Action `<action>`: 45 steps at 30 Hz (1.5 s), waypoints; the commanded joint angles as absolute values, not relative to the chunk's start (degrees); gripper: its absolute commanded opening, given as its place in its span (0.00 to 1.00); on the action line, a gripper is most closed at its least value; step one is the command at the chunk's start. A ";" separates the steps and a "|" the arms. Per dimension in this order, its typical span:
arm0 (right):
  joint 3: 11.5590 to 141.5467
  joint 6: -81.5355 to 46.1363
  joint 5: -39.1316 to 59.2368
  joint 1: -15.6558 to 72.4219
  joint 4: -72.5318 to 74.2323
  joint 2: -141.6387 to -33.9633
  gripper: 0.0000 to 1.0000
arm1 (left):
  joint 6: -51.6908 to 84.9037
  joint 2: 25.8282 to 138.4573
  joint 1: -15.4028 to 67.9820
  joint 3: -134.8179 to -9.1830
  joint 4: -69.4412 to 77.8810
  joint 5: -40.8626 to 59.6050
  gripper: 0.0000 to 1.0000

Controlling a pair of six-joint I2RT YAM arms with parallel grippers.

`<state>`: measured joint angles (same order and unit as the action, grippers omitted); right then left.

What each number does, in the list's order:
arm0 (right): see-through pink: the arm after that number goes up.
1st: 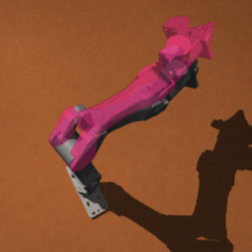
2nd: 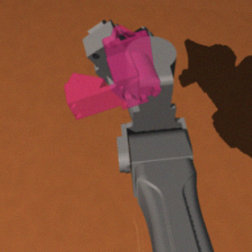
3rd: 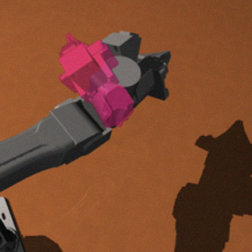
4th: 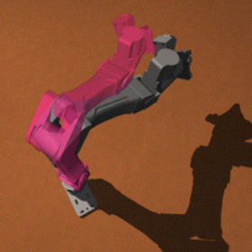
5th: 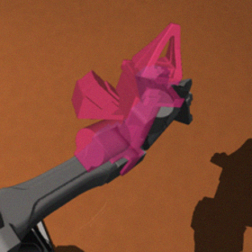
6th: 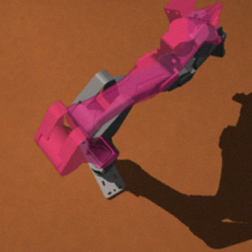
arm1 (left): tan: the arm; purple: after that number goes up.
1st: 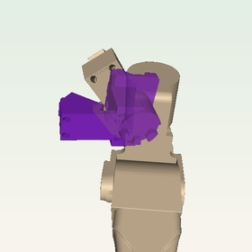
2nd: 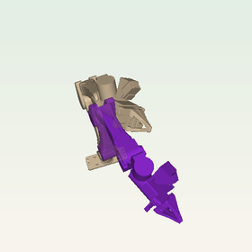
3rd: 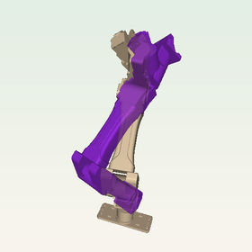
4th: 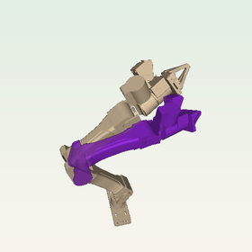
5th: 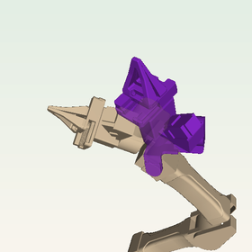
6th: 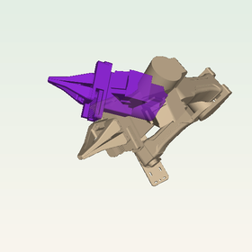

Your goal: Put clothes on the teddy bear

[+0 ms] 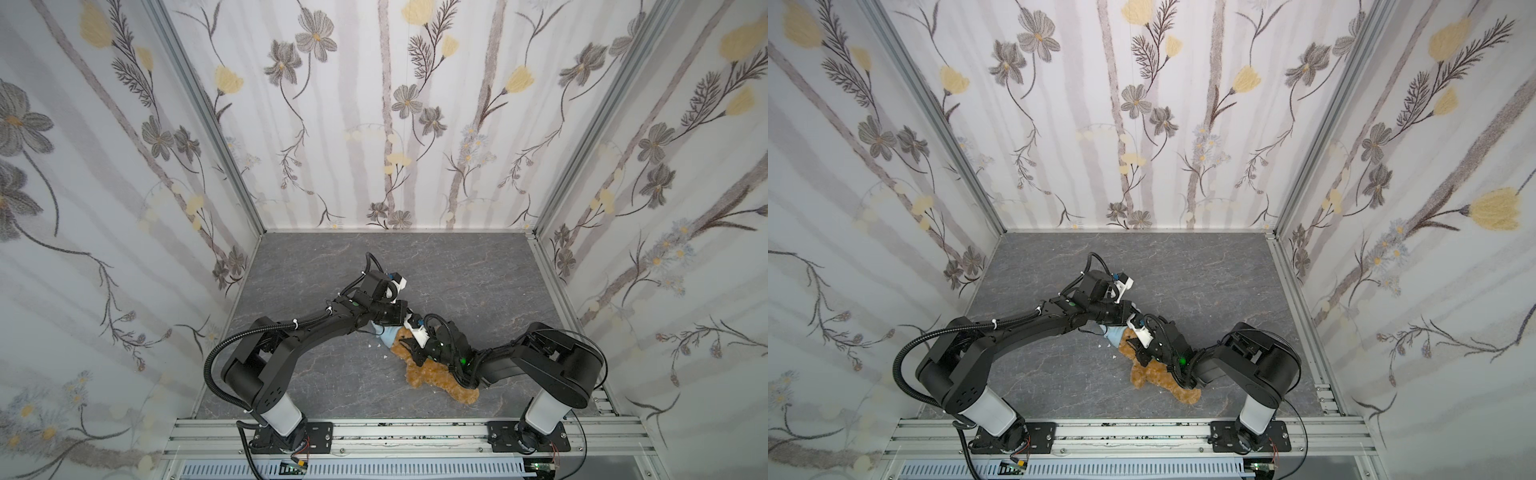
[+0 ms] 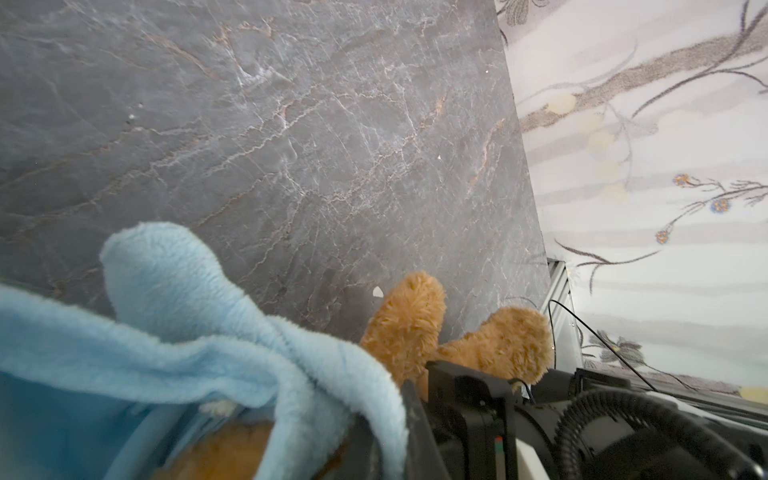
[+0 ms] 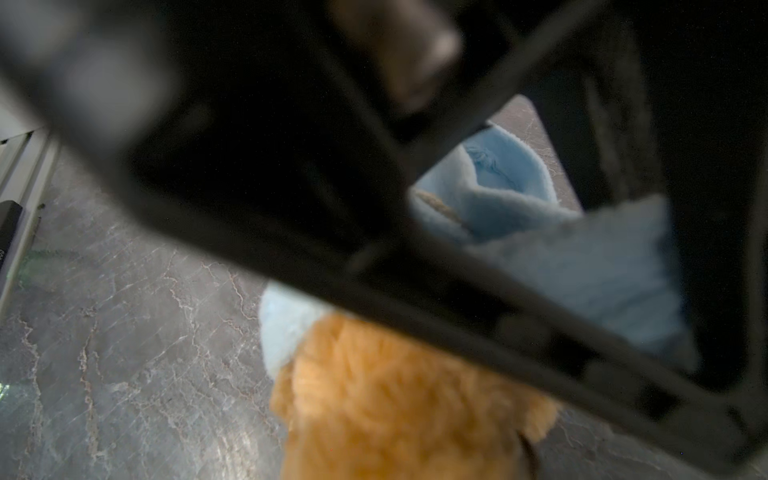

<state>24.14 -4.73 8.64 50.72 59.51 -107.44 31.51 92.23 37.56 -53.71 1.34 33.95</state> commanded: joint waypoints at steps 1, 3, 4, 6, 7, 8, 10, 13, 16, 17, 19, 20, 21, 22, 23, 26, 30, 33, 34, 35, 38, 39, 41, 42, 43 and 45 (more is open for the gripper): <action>23.39 -10.28 8.21 50.12 64.86 -108.62 0.00 | 33.76 90.10 37.71 -51.55 6.77 36.84 0.10; 22.98 -12.70 7.30 49.78 65.86 -109.12 0.00 | 34.94 88.93 37.72 -50.08 7.83 36.35 0.10; 23.01 -13.40 7.04 49.66 65.96 -109.36 0.00 | 35.51 88.26 37.72 -49.33 8.42 36.07 0.10; 23.27 -15.20 6.51 49.48 65.58 -110.01 0.00 | 37.31 86.82 37.80 -47.17 10.98 35.60 0.11; 23.34 -15.82 6.55 49.40 65.56 -110.40 0.00 | 38.76 85.83 37.81 -45.63 13.66 35.61 0.11; 23.43 -16.20 6.55 49.45 65.55 -110.68 0.00 | 40.31 85.08 37.79 -44.04 16.45 35.77 0.11; 23.65 -17.12 6.70 49.30 65.42 -111.18 0.00 | 42.51 84.00 38.04 -41.80 19.63 35.33 0.12; 24.05 -17.88 6.81 49.13 65.46 -111.27 0.01 | 42.27 83.84 38.79 -40.98 19.78 34.19 0.12; 24.71 -18.88 7.09 48.82 64.97 -111.35 0.02 | 42.34 84.29 40.37 -40.56 19.78 33.41 0.15; 24.85 -19.26 7.25 48.70 65.12 -111.36 0.02 | 42.52 84.38 40.80 -40.30 19.78 33.24 0.15; 24.55 -20.10 7.41 48.02 65.79 -111.31 0.03 | 42.97 84.22 41.63 -39.33 19.80 32.33 0.19; 24.29 -20.30 7.73 47.73 66.28 -111.31 0.03 | 42.98 83.95 41.80 -38.82 19.78 31.68 0.20; 24.14 -20.47 8.22 47.39 66.95 -111.42 0.03 | 42.98 83.63 42.01 -38.26 19.84 30.87 0.23; 23.95 -20.48 8.56 47.39 67.63 -111.57 0.04 | 42.89 83.44 42.10 -37.83 19.76 30.21 0.27; 23.84 -20.43 8.75 47.37 68.03 -111.66 0.04 | 42.74 83.25 42.10 -37.75 19.78 30.02 0.30; 23.17 -19.76 9.42 47.38 69.26 -111.65 0.04 | 41.79 82.41 42.10 -37.99 19.60 29.00 0.42; 22.33 -17.79 9.36 47.41 69.78 -111.06 0.04 | 39.41 81.14 42.10 -39.43 17.40 26.57 0.56; 21.71 -16.42 8.78 47.44 69.45 -110.36 0.03 | 35.88 80.21 42.06 -41.65 12.70 23.97 0.64; 21.62 -16.03 8.51 47.45 69.37 -110.17 0.03 | 35.15 79.63 41.87 -41.79 12.16 23.38 0.69; 21.62 -15.70 8.43 47.43 69.26 -110.05 0.03 | 34.92 79.08 41.76 -41.83 11.97 22.73 0.72; 21.67 -14.96 8.05 47.39 68.93 -109.71 0.02 | 33.48 77.53 41.43 -42.33 10.83 21.57 0.79; 21.57 -14.69 7.80 47.40 69.05 -109.48 0.02 | 32.81 77.22 41.25 -42.80 9.95 21.08 0.80; 21.19 -14.18 7.33 47.46 69.11 -108.92 0.02 | 31.70 76.53 40.81 -43.47 8.18 20.34 0.80; 21.13 -13.69 7.20 47.42 69.12 -108.52 0.02 | 31.35 75.91 40.38 -43.63 7.71 20.35 0.81; 21.18 -13.17 7.11 47.42 68.84 -108.04 0.01 | 31.25 75.19 39.81 -43.82 7.27 20.48 0.80; 20.90 -11.85 6.99 47.37 68.28 -106.80 0.01 | 31.12 73.46 38.14 -44.15 6.42 21.32 0.77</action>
